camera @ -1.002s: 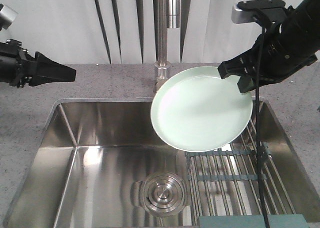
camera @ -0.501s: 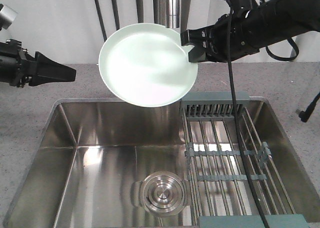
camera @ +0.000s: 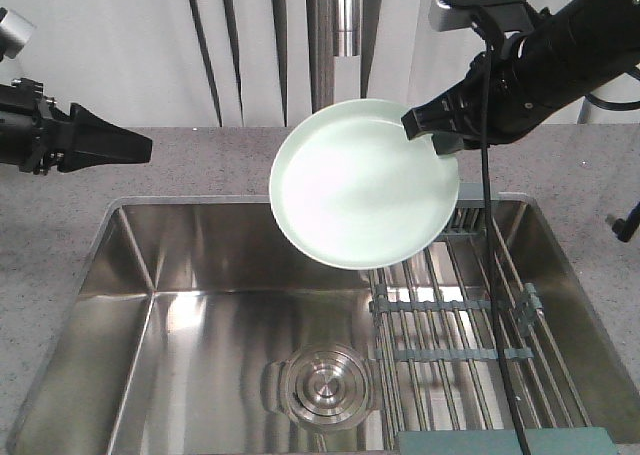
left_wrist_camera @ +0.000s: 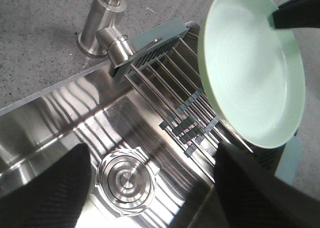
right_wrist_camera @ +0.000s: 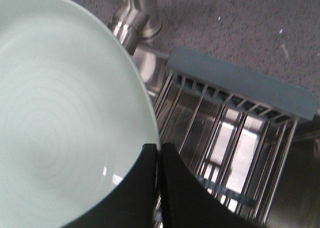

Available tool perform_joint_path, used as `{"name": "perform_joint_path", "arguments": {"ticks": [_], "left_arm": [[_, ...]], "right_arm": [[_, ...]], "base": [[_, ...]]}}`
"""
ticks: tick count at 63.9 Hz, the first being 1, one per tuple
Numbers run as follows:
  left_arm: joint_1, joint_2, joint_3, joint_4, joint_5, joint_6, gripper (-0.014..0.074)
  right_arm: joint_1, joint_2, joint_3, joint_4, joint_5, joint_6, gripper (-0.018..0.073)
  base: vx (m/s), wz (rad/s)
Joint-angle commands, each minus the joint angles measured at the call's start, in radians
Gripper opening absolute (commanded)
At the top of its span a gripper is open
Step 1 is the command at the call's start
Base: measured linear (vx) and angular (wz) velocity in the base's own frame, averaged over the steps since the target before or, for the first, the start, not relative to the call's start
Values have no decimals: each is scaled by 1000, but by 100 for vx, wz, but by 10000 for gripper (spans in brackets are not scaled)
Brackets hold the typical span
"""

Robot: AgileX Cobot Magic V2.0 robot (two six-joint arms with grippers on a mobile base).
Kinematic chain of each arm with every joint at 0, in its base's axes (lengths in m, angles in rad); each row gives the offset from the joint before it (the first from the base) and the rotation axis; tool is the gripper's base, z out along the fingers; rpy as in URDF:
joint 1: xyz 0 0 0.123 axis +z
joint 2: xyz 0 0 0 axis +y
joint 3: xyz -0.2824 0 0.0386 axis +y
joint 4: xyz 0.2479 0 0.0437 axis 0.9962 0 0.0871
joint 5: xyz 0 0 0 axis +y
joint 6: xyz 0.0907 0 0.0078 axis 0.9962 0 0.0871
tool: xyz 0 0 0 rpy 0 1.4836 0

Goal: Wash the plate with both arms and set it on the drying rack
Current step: 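Lower the pale green plate onto the drying rack with the right gripper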

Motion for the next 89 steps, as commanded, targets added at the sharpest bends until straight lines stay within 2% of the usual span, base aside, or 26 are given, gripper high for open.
{"name": "perform_joint_path", "arguments": {"ticks": [1,12,18,26,31,55,63,71,89], "left_arm": [[0,-46,-19,-74,34,-4,505],[0,-46,-19,-74,34,-4,505],[0,-46,-19,-74,34,-4,505],[0,-46,-19,-74,34,-4,505],[0,-46,-19,-74,34,-4,505],[0,-46,-19,-74,34,-4,505],[0,-46,-19,-74,34,-4,505],[0,-46,-19,-74,34,-4,505],[0,-46,-19,-74,34,-4,505]], "right_arm": [[-5,-52,-31,5,17,-3,-9],[-5,-54,-31,-53,38,29,-8],[-5,-54,-31,-161,81,100,-6],[-5,-54,-31,-307,138,107,-5],[-5,-54,-31,-356,158,115,-5],[-5,-54,-3,-411,165,124,1],[-6,-54,116,-447,90,150,4],[-6,-54,202,-535,-6,232,5],[-6,-46,208,-547,-49,251,9]], "base": [[0,0],[0,0],[0,0],[0,0],[0,0],[0,0],[0,0],[0,0],[0,0]]}}
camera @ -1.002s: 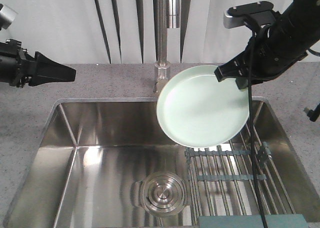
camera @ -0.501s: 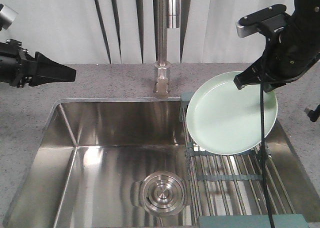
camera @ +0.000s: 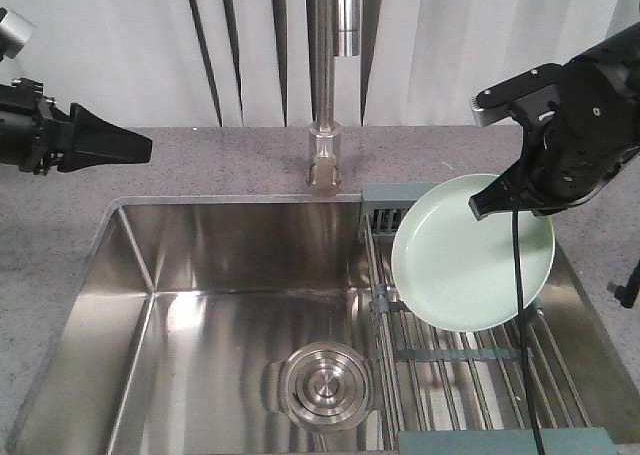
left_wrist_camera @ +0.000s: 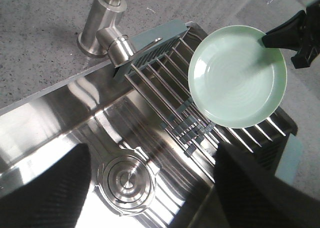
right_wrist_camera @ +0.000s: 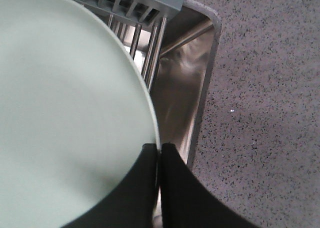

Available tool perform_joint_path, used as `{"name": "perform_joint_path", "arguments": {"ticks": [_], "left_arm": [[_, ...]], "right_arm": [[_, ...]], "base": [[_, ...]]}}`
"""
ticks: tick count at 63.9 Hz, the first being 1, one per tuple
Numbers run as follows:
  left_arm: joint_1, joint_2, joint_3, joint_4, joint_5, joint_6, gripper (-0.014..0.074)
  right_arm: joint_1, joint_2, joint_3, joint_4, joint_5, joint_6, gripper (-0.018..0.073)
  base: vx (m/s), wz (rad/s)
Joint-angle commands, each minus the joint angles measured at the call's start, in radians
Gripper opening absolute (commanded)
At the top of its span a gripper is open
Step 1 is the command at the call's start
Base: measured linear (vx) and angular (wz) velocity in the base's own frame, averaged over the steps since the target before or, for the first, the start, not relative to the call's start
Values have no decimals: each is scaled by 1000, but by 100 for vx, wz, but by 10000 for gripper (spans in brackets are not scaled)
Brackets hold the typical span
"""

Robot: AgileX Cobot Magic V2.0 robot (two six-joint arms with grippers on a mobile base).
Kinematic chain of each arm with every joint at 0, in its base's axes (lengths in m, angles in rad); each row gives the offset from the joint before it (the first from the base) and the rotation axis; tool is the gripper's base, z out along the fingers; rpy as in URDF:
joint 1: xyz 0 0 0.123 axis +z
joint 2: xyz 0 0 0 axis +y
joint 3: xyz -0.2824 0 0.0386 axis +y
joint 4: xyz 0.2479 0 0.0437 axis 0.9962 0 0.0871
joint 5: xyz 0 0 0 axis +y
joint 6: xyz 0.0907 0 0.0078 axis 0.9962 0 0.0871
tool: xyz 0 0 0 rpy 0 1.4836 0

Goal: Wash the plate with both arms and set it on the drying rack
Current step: 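Lower the pale green plate onto the drying rack with the right gripper, then open the right gripper and lift it away from the plate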

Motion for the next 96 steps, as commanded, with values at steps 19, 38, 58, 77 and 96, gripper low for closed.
{"name": "perform_joint_path", "arguments": {"ticks": [19,38,58,77,96], "left_arm": [[0,-46,-19,-74,34,-4,505],[0,-46,-19,-74,34,-4,505],[0,-46,-19,-74,34,-4,505],[0,-46,-19,-74,34,-4,505],[0,-46,-19,-74,34,-4,505]], "right_arm": [[-4,29,-26,-25,-33,-1,20],[-4,59,-26,-22,-31,-1,86],[-4,58,-26,-30,-20,20,334],[-4,-114,55,-27,-136,74,388],[-4,-434,352,-30,-404,74,388]], "base": [[0,0],[0,0],[0,0],[0,0],[0,0]]}}
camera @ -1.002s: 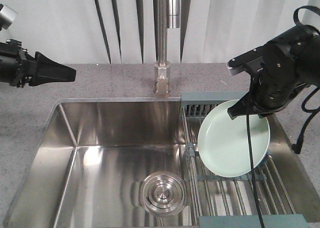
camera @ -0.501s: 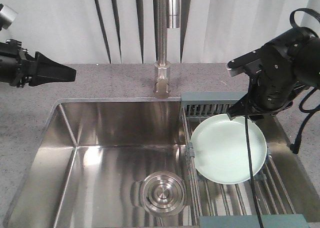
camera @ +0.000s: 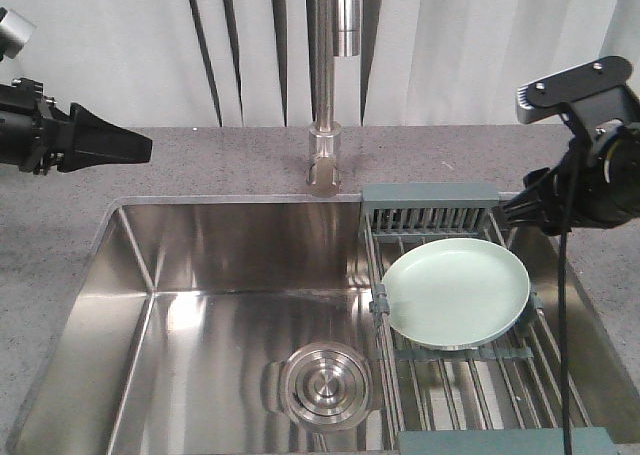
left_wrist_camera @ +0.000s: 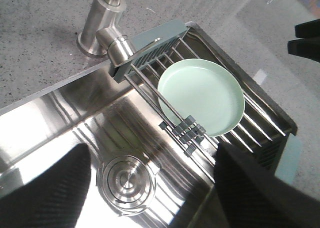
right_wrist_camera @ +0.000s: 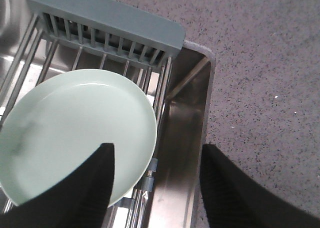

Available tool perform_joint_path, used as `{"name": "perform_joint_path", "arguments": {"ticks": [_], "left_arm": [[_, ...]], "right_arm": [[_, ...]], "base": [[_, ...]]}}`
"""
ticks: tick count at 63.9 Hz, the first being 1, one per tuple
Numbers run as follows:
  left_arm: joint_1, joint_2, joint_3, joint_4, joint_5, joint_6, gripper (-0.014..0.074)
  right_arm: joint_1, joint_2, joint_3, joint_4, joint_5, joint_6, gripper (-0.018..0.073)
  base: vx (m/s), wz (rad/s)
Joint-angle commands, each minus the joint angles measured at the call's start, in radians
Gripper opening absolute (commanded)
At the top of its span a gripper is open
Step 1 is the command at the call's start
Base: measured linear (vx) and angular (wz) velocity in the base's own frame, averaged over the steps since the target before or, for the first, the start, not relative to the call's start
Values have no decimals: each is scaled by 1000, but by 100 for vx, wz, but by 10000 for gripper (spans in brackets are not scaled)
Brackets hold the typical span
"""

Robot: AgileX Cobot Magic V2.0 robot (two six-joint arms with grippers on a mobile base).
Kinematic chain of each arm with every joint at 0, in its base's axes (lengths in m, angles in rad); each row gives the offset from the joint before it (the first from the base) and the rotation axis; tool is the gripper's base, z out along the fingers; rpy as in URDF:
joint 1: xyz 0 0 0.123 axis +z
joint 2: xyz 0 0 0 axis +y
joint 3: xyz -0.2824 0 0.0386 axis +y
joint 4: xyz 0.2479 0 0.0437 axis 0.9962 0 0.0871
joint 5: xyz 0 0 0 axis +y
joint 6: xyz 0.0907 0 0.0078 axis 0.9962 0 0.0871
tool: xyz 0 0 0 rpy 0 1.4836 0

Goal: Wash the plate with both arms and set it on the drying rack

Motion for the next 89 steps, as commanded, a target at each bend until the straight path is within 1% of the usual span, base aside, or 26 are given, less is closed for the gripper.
{"name": "perform_joint_path", "arguments": {"ticks": [1,11,19,28,32,37,42,49,54,60,68,73,89], "left_arm": [[0,-46,-19,-74,34,-4,505],[0,-46,-19,-74,34,-4,505],[0,-46,-19,-74,34,-4,505],[0,-46,-19,-74,34,-4,505],[0,-46,-19,-74,34,-4,505],[0,-46,-19,-74,34,-4,505],[0,-46,-19,-74,34,-4,505],[0,-46,-19,-74,34,-4,505],[0,-46,-19,-74,34,-4,505],[0,-46,-19,-74,34,-4,505],[0,-46,-19,-74,34,-4,505],[0,-46,-19,-74,34,-4,505],[0,-46,-19,-74,34,-4,505]], "right_arm": [[-4,-133,62,-29,-124,2,388],[-3,-312,201,-19,-192,2,388],[-3,-483,331,6,-269,2,388],[-3,-706,489,79,-365,2,388],[-3,-796,546,115,-369,2,387],[-3,-885,603,133,-367,-7,374],[-3,-979,665,133,-366,-42,351],[-3,-1104,749,133,-365,-136,321],[-3,-1174,797,148,-347,-153,313],[-3,-1217,836,222,-323,-142,314],[-3,-1221,840,339,-347,-143,314],[-3,-1221,840,385,-368,-143,314],[-3,-1221,841,397,-365,-143,312]], "base": [[0,0],[0,0],[0,0],[0,0],[0,0],[0,0],[0,0],[0,0],[0,0],[0,0],[0,0],[0,0],[0,0]]}}
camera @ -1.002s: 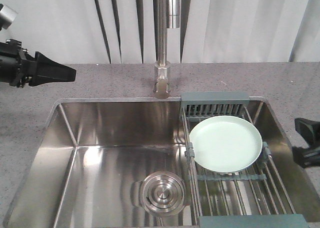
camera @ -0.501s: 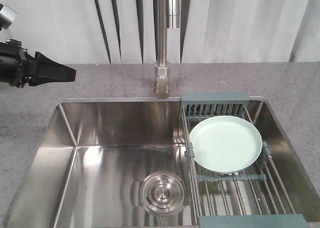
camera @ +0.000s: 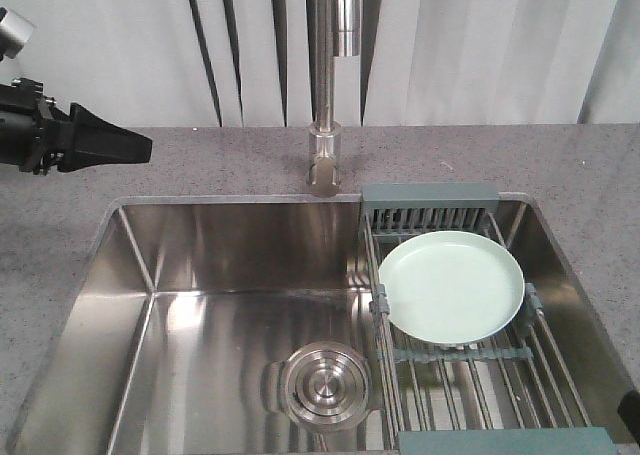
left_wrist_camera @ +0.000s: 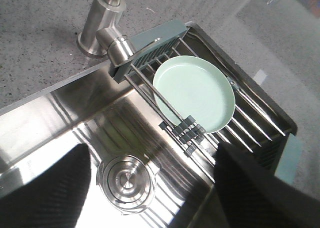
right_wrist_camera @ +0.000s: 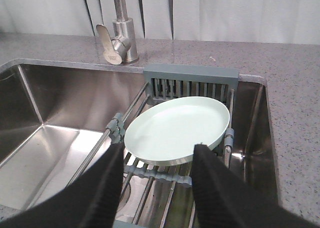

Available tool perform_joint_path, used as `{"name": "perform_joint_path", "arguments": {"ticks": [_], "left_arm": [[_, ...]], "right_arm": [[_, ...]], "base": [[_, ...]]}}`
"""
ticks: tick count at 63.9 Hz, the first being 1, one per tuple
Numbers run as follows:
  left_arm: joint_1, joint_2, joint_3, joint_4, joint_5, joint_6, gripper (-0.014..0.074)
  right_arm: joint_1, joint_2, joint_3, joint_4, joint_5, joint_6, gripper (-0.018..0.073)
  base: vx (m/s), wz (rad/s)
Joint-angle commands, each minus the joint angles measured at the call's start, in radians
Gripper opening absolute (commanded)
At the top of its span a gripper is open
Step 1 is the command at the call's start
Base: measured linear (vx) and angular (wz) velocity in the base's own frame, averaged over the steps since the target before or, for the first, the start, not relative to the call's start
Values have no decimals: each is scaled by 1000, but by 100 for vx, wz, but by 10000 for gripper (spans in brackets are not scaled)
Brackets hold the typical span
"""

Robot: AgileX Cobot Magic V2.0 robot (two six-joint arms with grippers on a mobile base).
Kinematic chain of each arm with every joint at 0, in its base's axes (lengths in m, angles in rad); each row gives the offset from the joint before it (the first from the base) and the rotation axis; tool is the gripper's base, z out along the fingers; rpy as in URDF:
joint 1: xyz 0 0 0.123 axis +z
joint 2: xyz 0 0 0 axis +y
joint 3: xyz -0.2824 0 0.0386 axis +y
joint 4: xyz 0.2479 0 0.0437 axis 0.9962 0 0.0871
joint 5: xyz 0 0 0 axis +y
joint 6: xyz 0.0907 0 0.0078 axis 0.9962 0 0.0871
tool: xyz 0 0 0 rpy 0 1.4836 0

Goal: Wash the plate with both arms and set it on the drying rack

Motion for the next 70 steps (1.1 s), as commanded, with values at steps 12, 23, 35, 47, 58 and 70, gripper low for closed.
{"name": "perform_joint_path", "arguments": {"ticks": [12,23,35,47,58,70], "left_arm": [[0,-46,-19,-74,34,-4,505],[0,-46,-19,-74,34,-4,505],[0,-46,-19,-74,34,-4,505],[0,-46,-19,-74,34,-4,505],[0,-46,-19,-74,22,4,505],[0,-46,-19,-77,10,4,505]], "right_arm": [[-3,11,-25,2,-74,-8,312],[-3,11,-25,2,-74,-9,312],[-3,11,-25,2,-74,-9,312],[-3,11,-25,2,-74,-9,312],[-3,11,-25,2,-74,-9,312],[-3,11,-25,2,-74,-9,312]], "base": [[0,0],[0,0],[0,0],[0,0],[0,0],[0,0]]}}
